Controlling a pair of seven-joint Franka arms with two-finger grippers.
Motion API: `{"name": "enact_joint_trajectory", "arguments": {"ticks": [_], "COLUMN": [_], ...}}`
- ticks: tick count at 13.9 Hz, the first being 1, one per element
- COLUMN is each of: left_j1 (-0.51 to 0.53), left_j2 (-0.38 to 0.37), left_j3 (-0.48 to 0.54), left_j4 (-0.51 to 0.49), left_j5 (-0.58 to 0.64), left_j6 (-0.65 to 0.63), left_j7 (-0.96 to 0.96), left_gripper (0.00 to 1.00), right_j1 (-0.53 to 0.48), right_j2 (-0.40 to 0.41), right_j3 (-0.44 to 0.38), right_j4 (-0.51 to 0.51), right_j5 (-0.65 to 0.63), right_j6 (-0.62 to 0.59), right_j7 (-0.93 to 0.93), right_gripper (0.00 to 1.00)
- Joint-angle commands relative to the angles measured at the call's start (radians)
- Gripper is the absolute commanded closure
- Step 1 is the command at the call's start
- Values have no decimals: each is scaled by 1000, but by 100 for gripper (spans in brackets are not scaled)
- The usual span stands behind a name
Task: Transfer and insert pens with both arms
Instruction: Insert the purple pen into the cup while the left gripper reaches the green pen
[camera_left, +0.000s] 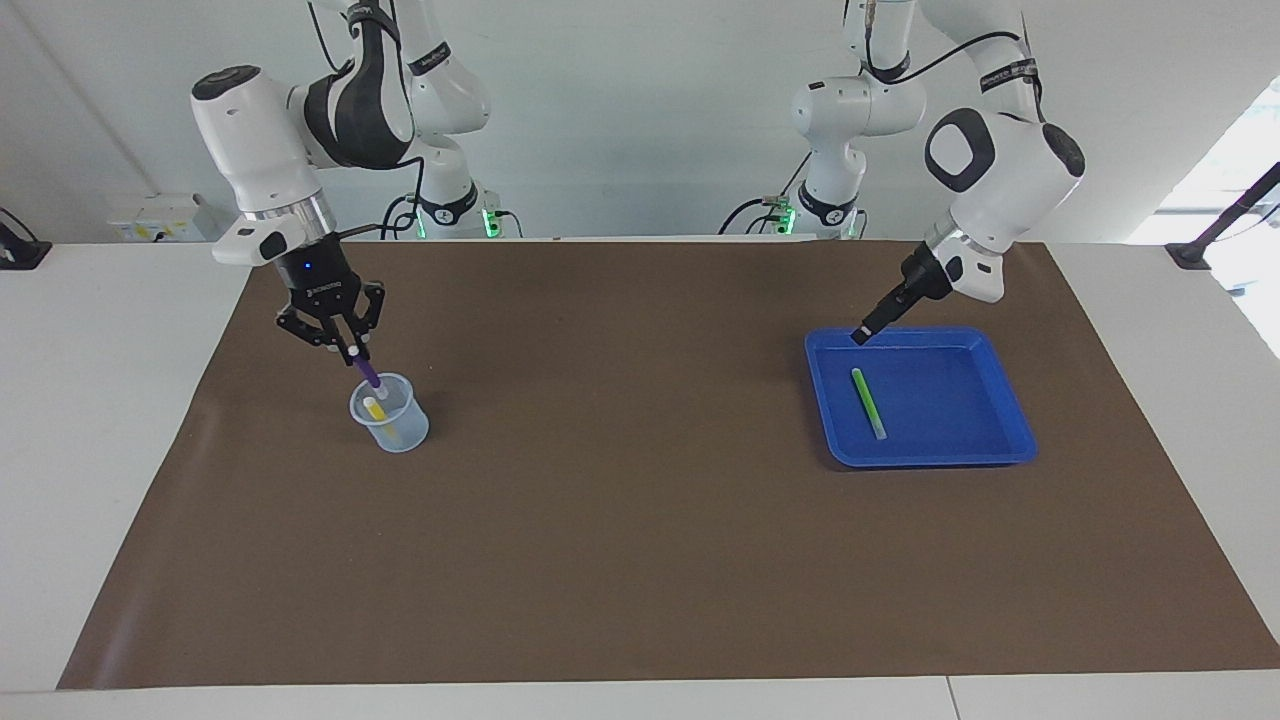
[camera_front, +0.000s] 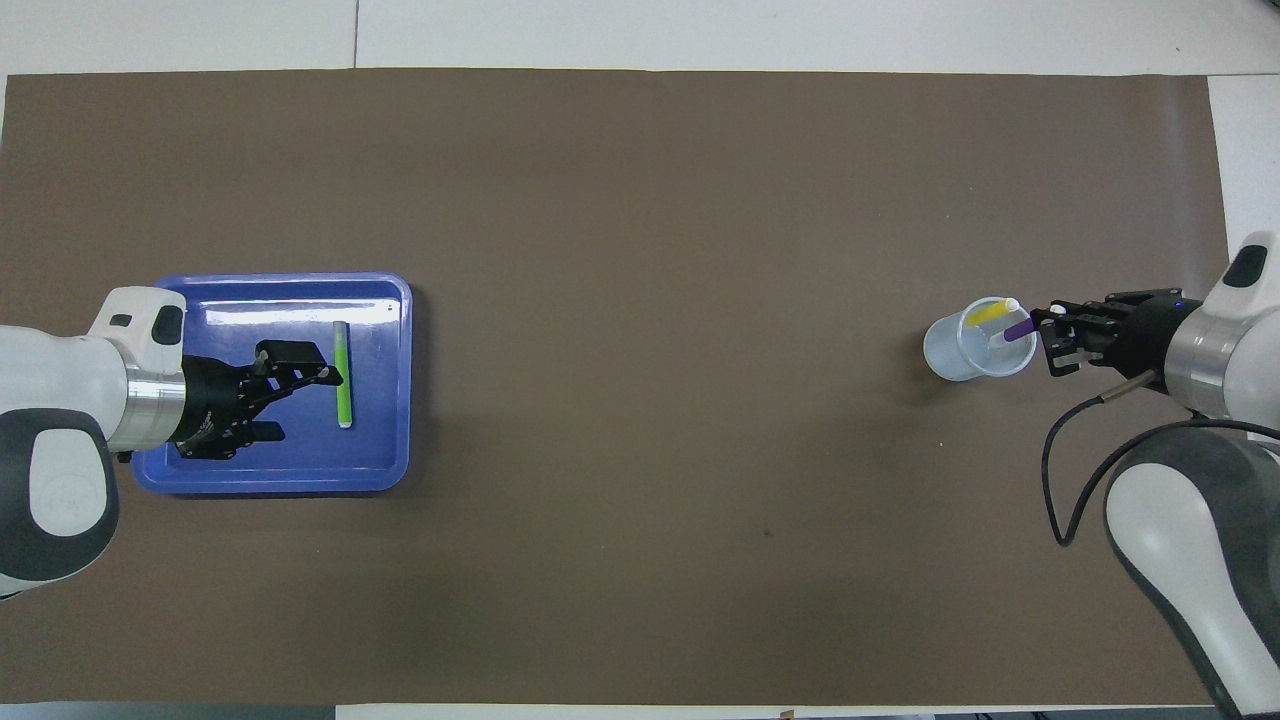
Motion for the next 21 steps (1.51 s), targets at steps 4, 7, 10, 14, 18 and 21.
{"name": "enact_joint_trajectory", "arguments": {"ticks": [4,7,10,14,18,21], "left_j1": [-16,-34,-71,-76,-73,-67], "left_j2": [192,261,330,330,330,330], "left_j3": [-9,-9,-7,-7,-7,-7], "left_j4": [58,71,123,120,119,116], "left_j5": [259,301,304,352,365,365], "left_j6": [122,182,195,181,178,181], "left_j7": [309,334,327,330,331,331], "left_gripper": [0,0,0,6,30,52], "right_j1": [-16,-14,-13,-13,-14,-16], "right_j2": [39,62,97,102,106,108], "right_j3": [-19,-23,-23,-23,-23,-26], "right_j4": [-68,-89,-91,-91,-86,-64], "right_j5": [-3,31,31,31,31,31], "right_j6": [104,144,172,170,169,157], "right_j7": [-17,-17,-17,-12,-6,-9], "right_gripper": [100,100,100,100,10,0]}}
